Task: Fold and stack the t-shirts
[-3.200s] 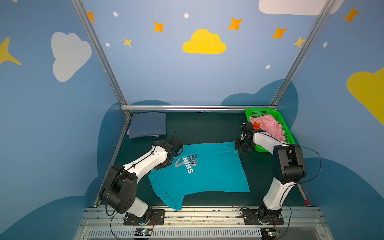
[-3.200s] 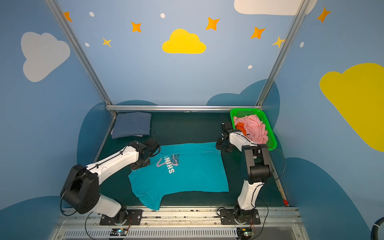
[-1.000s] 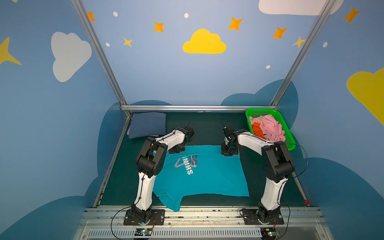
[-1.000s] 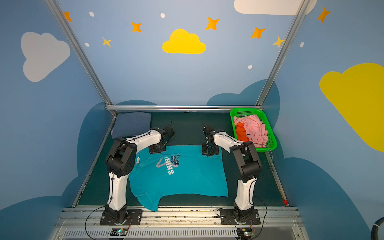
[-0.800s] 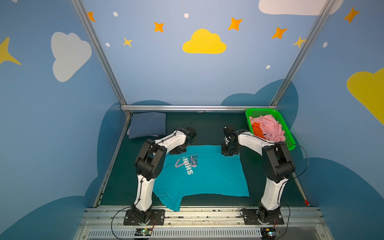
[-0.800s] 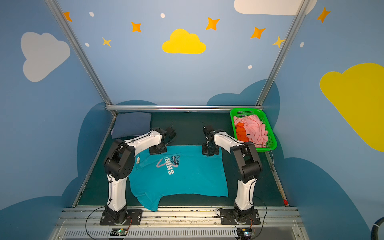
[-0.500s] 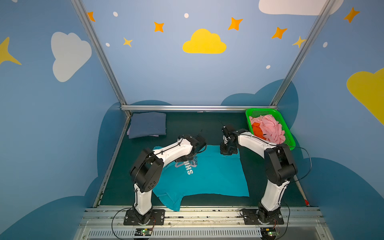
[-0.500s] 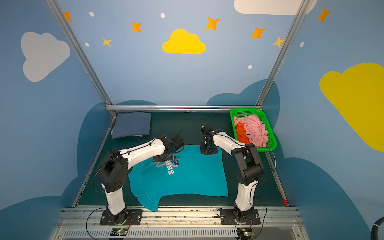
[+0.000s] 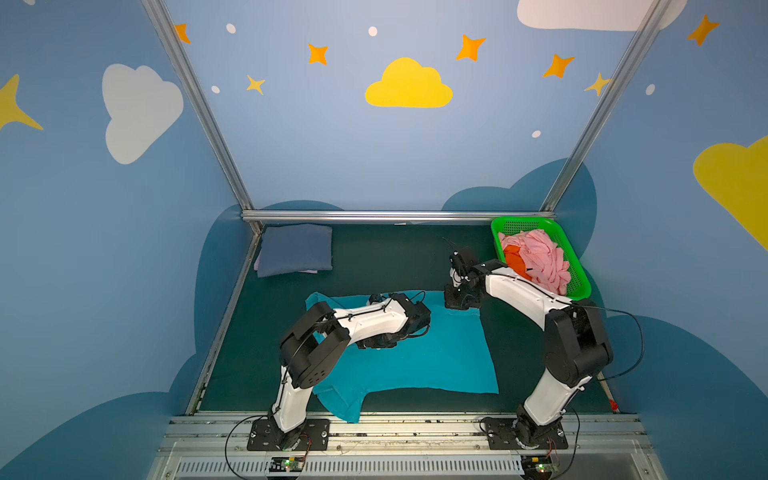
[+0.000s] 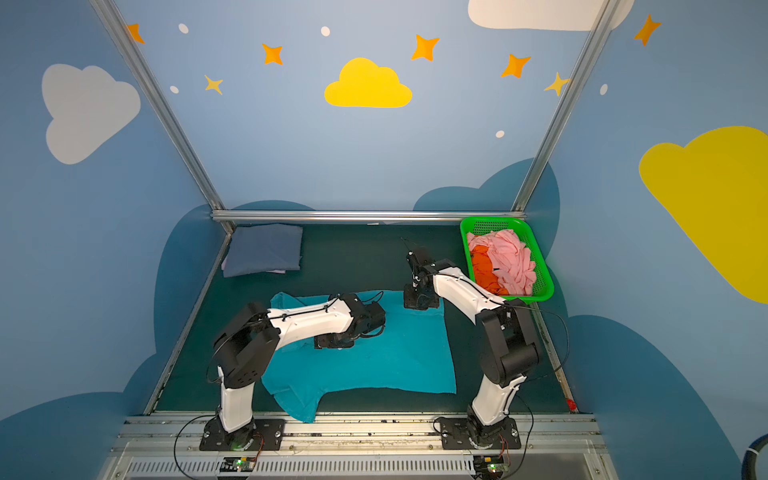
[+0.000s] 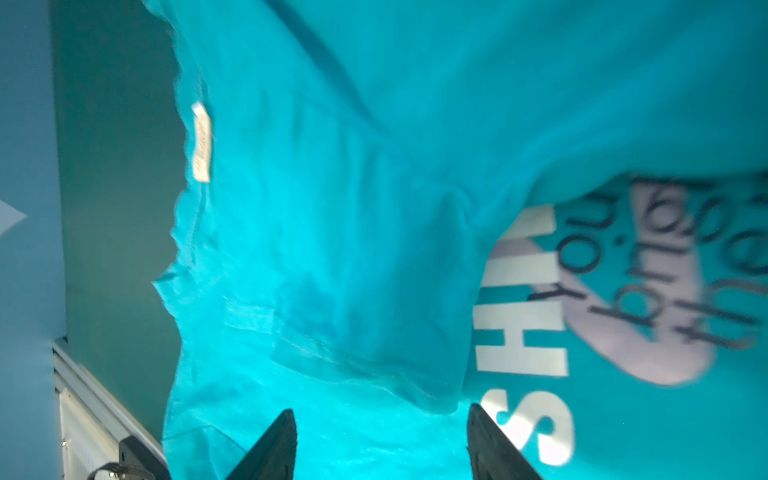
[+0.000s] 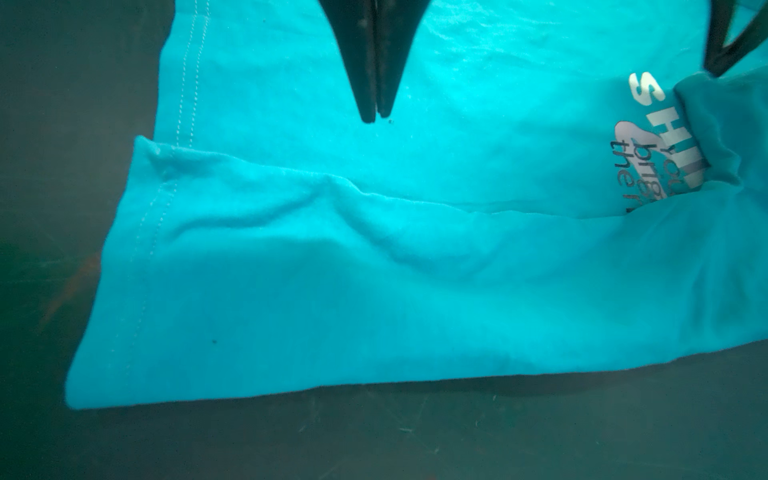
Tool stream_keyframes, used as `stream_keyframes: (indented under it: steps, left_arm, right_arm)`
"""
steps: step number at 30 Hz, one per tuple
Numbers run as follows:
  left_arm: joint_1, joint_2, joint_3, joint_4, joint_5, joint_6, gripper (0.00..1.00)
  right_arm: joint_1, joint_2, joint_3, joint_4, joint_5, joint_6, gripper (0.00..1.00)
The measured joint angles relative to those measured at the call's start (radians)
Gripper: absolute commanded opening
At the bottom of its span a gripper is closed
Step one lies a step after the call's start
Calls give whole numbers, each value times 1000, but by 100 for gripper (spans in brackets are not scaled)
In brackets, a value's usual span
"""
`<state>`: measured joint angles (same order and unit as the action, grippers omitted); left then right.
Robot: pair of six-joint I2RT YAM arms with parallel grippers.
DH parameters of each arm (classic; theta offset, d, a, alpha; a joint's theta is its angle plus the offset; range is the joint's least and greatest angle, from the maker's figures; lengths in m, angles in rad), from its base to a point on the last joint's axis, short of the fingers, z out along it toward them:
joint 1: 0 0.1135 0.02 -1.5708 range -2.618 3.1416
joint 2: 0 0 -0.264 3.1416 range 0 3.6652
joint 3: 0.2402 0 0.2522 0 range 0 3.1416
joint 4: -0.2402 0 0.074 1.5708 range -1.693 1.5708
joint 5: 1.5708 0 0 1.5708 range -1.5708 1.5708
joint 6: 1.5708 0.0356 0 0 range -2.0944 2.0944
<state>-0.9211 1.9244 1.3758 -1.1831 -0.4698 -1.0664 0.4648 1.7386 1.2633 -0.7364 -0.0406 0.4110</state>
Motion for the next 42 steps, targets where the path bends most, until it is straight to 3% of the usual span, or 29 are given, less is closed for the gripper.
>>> stream_keyframes:
  steps: [3, 5, 7, 10, 12, 16, 24, 31, 38, 42]
  left_arm:
    - [21, -118, -33, -2, -32, -13, 41]
    - [59, -211, -98, 20, -33, -13, 37]
    - [114, -299, -193, 61, -20, -7, 38]
    - [195, -389, -343, 145, 21, 3, 55]
    - [230, -422, -422, 202, 58, 14, 57]
    - [271, -439, -504, 302, 124, 31, 47]
    - [348, -438, -612, 454, 202, 51, 52]
    - [411, -437, -629, 528, 240, 84, 50]
    - [426, -423, -622, 556, 253, 114, 41]
    - [433, -428, -626, 563, 259, 124, 44]
  right_arm:
    - [0, -5, -9, 0, 0, 0, 0]
    - [0, -5, -15, 0, 0, 0, 0]
    - [0, -5, -21, -1, 0, 0, 0]
    - [2, -5, -22, -1, -1, 0, 0]
    - [3, -5, -22, -1, -2, 0, 0]
    - [8, -4, -19, -4, -4, 1, 0]
    - [29, 0, 2, -13, -4, 8, 0]
    - [41, 19, 18, -32, 0, 12, 0]
    - [55, 36, 34, -43, 7, 17, 0]
    - [61, 53, 46, -47, 11, 19, 0]
